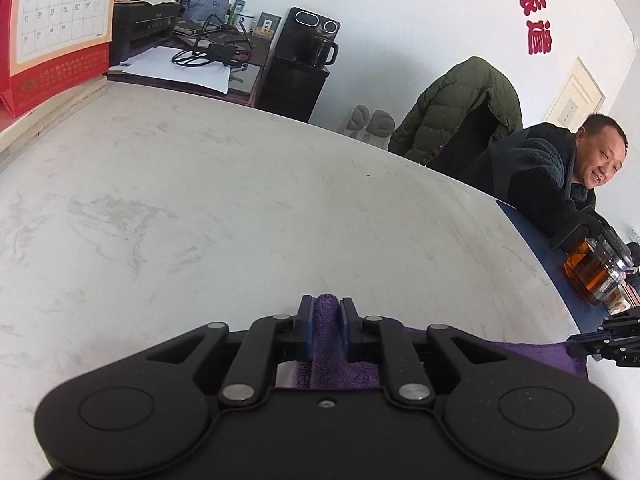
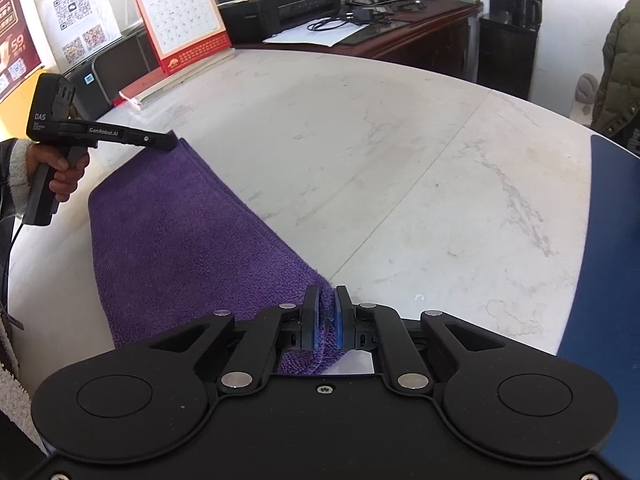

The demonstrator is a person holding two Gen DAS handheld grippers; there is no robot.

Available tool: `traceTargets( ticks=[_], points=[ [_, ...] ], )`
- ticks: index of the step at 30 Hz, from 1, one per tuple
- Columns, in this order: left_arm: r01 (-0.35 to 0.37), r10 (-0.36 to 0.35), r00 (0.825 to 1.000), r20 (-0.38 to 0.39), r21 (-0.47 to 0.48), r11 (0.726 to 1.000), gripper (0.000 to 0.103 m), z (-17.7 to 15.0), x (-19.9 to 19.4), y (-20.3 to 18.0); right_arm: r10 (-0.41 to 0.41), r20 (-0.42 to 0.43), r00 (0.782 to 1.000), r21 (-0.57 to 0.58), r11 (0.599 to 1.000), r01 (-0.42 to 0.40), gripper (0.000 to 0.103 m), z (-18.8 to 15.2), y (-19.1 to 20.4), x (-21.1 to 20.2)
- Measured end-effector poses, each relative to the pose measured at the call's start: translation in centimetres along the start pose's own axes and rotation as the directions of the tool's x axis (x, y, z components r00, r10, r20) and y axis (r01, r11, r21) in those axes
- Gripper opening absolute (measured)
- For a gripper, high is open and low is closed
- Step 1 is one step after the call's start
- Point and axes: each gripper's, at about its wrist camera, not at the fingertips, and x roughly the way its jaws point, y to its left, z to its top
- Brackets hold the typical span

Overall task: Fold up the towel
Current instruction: 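Open both grippers to release the folded towel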

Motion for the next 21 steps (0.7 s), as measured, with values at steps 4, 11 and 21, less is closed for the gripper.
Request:
traceTargets(
  ticks=[4, 11, 21],
  points=[
    [-0.018, 0.018, 0.999, 0.032, -0.018, 1.000, 0.013, 0.3, -0.6, 0.1, -0.040, 0.034, 0.999, 0.048, 0.998, 0.039, 0.009, 0.0, -0.3, -0.7],
    [-0.057, 0.058, 0.994, 0.089, -0.021, 0.998, 0.017, 0.8, -4.0, 0.1, -0.110, 0.113, 0.987, 0.103, 0.990, 0.099, 0.015, 0.6, 0.2, -2.7],
    [0.046, -0.026, 0.996, -0.086, 0.246, 0.968, 0.019, -2.0, -5.3, -3.7, 0.054, -0.001, 0.999, -0.120, 0.991, -0.054, 0.015, 1.2, 8.5, 0.1]
  ],
)
